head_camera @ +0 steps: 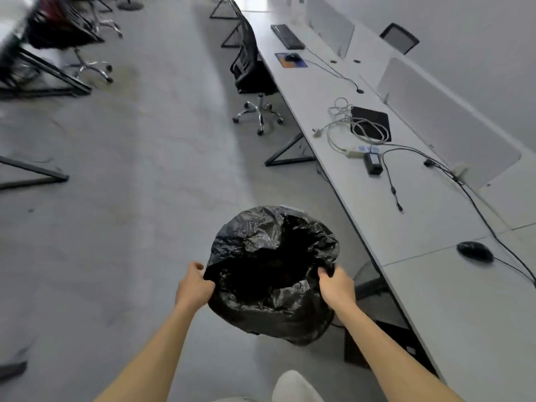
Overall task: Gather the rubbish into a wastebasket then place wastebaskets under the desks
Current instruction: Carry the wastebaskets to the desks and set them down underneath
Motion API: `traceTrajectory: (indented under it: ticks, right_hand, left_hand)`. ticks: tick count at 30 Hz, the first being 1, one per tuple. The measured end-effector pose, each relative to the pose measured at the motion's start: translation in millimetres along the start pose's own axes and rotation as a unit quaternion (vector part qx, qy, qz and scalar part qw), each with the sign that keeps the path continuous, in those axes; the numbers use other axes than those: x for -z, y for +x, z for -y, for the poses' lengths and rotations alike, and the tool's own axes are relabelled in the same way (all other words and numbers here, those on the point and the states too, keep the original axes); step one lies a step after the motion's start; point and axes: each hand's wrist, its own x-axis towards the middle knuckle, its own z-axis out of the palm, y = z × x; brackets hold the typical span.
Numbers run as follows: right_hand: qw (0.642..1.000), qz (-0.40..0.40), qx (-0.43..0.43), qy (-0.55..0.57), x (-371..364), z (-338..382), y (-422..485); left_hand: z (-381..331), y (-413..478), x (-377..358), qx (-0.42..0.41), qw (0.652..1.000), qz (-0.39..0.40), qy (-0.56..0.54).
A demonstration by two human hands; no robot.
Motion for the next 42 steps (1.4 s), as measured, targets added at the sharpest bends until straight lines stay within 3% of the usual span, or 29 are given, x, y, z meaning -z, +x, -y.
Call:
traceTrajectory:
  ticks: [3, 5, 7, 10, 14, 16, 19, 27, 37, 42]
  right_hand:
    - [0.996, 0.011, 0.083, -0.008, -9, 59, 11]
    - [0.991, 0.02, 0.134, -0.01, -15, 93, 23]
    - [0.983, 0.032, 0.181, -0.006, -20, 128, 39]
    - [0.976, 0.054, 0.211, 0.031, -24, 180, 74]
    - [0.971, 0.016, 0.231, 0.061, -34, 260, 143]
    - [0.969, 0.025, 0.225, 0.104, -41, 302, 171]
    - [0.967, 0.053, 0.204, 0.144, -55, 347, 198]
    - [0.972, 0.135, 0.193, 0.027, -125, 458, 270]
    - [0.979, 0.118, 0.151, -0.065, -208, 624, 391]
    - [0.978, 0.183, 0.102, 0.01, -225, 701, 434]
  left_hand:
    - [-31, 16, 44, -0.085, 0.996, -0.035, 0.007]
    - [-54, 36, 67, -0.13, 0.991, -0.013, 0.025]
    - [-78, 63, 91, -0.101, 0.994, 0.03, 0.004]
    - [-116, 102, 121, -0.035, 0.997, 0.028, -0.068]
    - [-161, 156, 151, -0.045, 0.995, 0.059, -0.064]
    - [-175, 187, 165, -0.003, 0.994, 0.085, -0.073]
    - [-188, 228, 176, 0.03, 0.992, 0.044, -0.117]
    - [-227, 342, 215, 0.088, 0.968, -0.044, -0.232]
    - [-295, 541, 294, 0.099, 0.945, -0.018, -0.31]
    - [-358, 629, 339, 0.088, 0.946, -0.001, -0.312]
